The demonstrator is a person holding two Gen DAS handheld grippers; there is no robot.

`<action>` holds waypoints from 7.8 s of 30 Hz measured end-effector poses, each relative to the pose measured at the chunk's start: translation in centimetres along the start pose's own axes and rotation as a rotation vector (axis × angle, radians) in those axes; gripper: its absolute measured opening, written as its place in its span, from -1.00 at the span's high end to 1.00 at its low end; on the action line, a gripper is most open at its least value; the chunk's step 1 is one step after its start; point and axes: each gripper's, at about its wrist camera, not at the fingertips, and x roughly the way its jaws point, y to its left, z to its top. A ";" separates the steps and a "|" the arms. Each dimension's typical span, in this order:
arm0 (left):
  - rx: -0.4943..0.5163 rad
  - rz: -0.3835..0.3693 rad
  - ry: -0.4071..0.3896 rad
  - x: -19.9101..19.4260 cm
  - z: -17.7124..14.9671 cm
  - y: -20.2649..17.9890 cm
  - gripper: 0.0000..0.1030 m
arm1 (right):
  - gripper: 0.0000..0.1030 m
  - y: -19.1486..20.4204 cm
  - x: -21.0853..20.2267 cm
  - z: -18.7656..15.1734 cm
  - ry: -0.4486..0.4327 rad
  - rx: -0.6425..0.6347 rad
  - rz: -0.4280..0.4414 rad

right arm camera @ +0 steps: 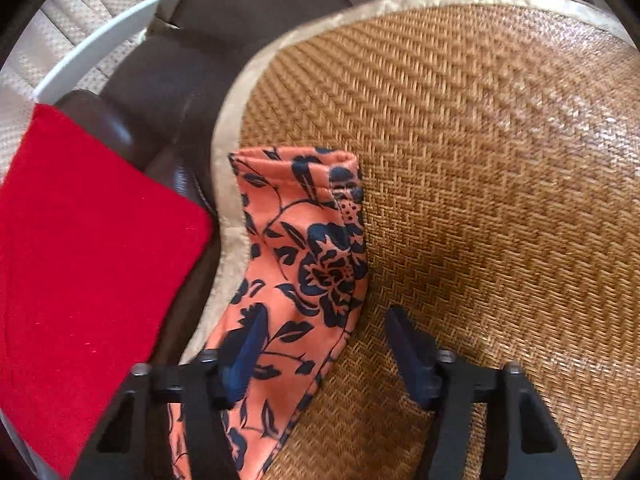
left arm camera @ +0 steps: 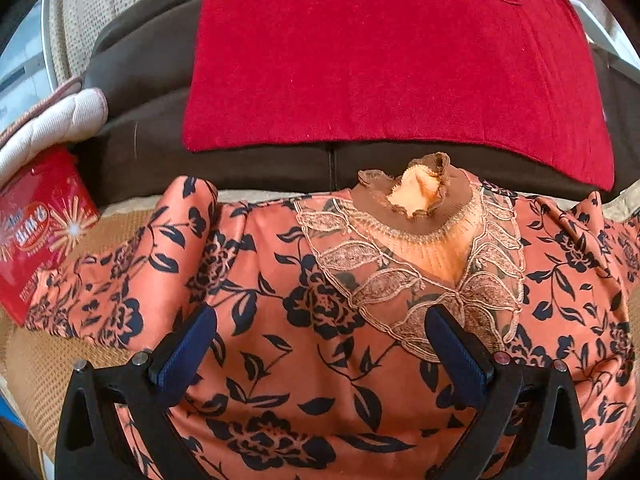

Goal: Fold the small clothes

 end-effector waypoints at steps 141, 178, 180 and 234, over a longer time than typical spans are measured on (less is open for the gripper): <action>-0.344 -0.682 0.242 6.1 1.3 -1.3 -0.15 | -0.33 14.9 -0.3 -23.3 0.554 -0.250 0.461; -0.063 -0.144 0.103 1.3 2.6 10.8 -0.09 | -0.34 19.8 -2.8 -23.6 0.347 -0.472 0.471; -0.068 -0.117 0.068 0.4 2.7 11.3 -0.39 | -0.34 20.4 -1.0 -25.6 0.437 -0.543 0.412; -0.610 0.142 -0.201 -4.0 0.4 31.9 0.91 | 0.25 23.3 -4.7 -34.5 0.359 -0.936 0.392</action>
